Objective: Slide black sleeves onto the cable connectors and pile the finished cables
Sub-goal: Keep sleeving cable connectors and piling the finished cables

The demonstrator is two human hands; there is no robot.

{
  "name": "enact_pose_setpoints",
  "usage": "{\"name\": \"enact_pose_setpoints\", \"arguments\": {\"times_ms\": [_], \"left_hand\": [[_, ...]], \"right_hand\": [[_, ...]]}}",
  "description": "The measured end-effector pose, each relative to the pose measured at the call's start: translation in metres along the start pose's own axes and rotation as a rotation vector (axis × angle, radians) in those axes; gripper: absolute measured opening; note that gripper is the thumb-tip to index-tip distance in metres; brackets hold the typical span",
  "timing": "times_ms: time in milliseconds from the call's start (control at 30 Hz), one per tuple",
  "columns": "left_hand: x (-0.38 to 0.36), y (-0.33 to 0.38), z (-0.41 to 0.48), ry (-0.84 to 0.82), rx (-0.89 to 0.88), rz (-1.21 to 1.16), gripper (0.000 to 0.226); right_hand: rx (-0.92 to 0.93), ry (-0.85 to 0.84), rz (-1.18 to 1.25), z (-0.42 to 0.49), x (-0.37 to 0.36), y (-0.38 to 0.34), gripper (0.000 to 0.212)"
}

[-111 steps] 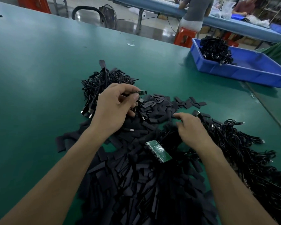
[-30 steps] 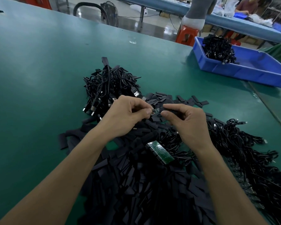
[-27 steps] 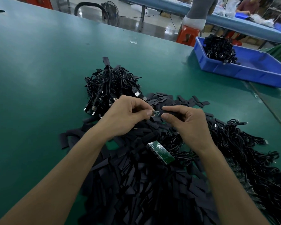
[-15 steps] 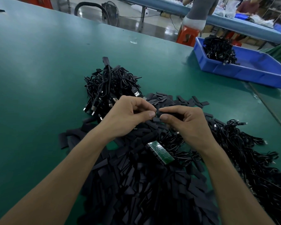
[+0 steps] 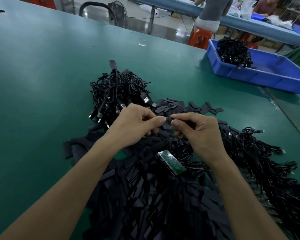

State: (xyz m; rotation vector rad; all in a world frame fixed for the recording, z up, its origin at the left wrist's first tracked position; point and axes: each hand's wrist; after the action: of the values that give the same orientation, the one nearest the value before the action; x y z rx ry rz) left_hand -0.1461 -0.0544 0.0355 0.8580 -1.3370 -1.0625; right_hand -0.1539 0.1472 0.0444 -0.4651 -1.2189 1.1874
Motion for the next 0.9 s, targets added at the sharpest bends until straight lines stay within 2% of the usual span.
{"name": "enact_pose_setpoints", "arguments": {"times_ms": [433, 667, 900], "left_hand": [[0.0038, 0.005, -0.0023, -0.151, 0.041, -0.108, 0.013], [0.0022, 0.0053, -0.0015, -0.122, 0.064, -0.113, 0.016], [0.0051, 0.0063, -0.0007, -0.073, 0.115, -0.199, 0.019]], "right_hand": [[-0.02, 0.007, 0.049, -0.0005, 0.0023, -0.0002, 0.022], [0.014, 0.01, -0.006, -0.0016, 0.0035, 0.0011, 0.027], [0.02, 0.109, 0.171, 0.0003, 0.001, 0.0038, 0.023]]}}
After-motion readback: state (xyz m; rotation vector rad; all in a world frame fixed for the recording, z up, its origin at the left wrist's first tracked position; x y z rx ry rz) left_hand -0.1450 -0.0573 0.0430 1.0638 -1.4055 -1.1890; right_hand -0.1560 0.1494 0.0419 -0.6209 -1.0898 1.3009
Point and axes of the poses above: each hand's wrist, its own z-axis towards the middle knuckle, its own x-axis out of the back of the hand, y = z × x, and after that the axes turned 4 degrees about -z, right-handed
